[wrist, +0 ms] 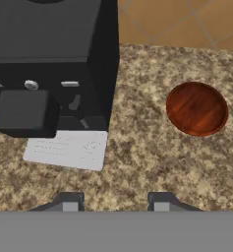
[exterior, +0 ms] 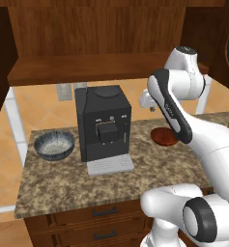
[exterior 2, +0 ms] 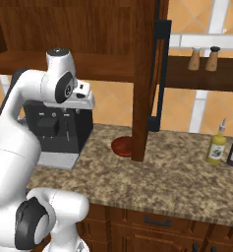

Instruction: Pick up the bowls on the counter and stack them on top of one another in the open cabinet. Place the smaller bowl on top of the larger bowl.

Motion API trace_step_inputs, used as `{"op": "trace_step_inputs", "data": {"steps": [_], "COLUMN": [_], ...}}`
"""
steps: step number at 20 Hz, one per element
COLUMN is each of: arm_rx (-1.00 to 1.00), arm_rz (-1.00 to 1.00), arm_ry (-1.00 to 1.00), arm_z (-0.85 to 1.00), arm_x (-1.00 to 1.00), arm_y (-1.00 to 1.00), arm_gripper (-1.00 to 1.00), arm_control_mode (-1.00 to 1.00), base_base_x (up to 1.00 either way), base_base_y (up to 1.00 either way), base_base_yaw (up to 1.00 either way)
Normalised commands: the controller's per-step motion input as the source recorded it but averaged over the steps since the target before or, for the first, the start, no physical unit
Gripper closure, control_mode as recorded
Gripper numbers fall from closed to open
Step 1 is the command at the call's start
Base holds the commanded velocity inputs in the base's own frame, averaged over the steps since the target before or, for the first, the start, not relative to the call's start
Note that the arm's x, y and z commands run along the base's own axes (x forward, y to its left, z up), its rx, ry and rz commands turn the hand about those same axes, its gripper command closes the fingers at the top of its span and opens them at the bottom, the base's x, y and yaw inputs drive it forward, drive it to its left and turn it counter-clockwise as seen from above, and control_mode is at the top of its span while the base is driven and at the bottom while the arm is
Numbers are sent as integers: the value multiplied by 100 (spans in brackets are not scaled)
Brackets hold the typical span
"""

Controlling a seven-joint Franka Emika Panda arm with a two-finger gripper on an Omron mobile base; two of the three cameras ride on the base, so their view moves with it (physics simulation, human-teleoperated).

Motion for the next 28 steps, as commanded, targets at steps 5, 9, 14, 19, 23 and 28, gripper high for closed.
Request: {"op": "trace_step_inputs", "data": {"steps": [5,9,14,19,23,28], "arm_rx": [10,12,15,16,8,4], "arm_rz": [-19,-77,-66,-36,-9,-1], "arm_ry": [0,10,15,12,8,2], "arm_z": [-16,-47,-74,-69,-40,-28], "arm_x": [-30,6,12,61,75,44], "arm_y": [-45,-99,-100,-61,-1,-3], "arm_gripper": [-100,-100,-100,-100,-100,-100], "arm_control_mode": [-100,-100,-100,-100,-100,-100], "base_base_x": [0,0,0,0,0,0], "base_base_y": [0,0,0,0,0,0], "base_base_yaw": [0,0,0,0,0,0]}}
